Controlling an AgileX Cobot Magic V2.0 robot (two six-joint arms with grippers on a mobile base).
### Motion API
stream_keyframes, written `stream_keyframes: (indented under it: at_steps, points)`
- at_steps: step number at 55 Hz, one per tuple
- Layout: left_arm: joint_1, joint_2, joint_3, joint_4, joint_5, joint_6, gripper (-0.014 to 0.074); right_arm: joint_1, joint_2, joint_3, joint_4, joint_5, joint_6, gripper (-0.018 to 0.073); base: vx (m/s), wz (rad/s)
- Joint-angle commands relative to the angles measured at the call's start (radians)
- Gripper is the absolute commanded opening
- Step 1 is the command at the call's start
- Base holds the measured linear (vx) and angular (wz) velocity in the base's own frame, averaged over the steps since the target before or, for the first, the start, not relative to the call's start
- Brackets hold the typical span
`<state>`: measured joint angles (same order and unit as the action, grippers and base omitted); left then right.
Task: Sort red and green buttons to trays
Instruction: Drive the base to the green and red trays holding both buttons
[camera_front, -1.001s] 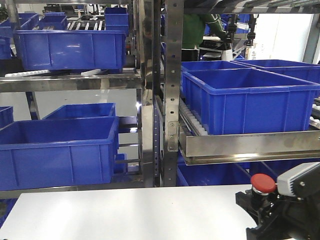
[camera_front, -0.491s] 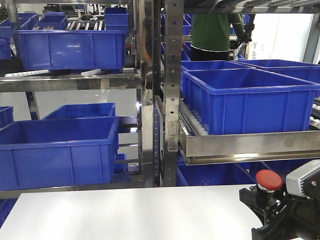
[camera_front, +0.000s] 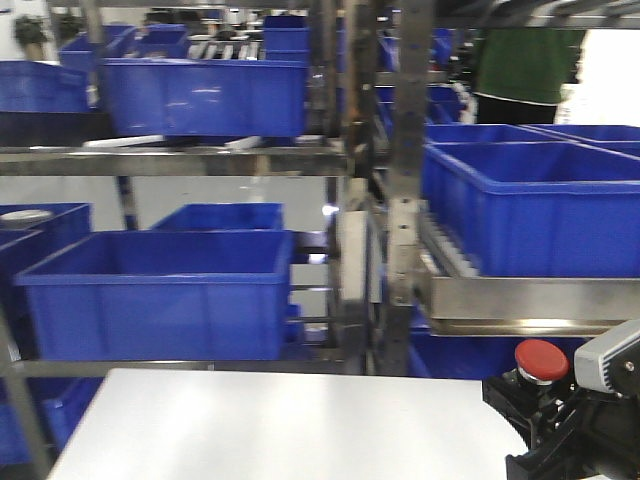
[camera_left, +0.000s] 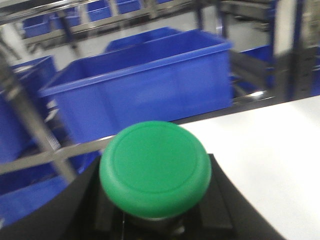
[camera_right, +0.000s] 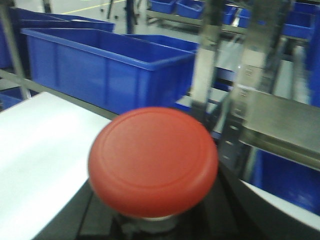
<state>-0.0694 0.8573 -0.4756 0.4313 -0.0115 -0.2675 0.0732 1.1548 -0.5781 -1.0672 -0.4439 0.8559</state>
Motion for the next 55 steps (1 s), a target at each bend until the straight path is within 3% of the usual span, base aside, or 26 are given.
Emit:
stream_keyframes:
  at_steps: [1, 55]
  points:
    - [-0.004, -0.012, -0.029, -0.011, -0.077, -0.01, -0.0003, -0.005, -0.022, -0.027, 0.027, -0.055, -0.002, -0.0008, -0.02, 0.6]
    - [-0.004, -0.012, -0.029, -0.011, -0.077, -0.01, -0.0003, -0.005, -0.022, -0.027, 0.027, -0.055, -0.002, -0.0008, -0.06, 0.66]
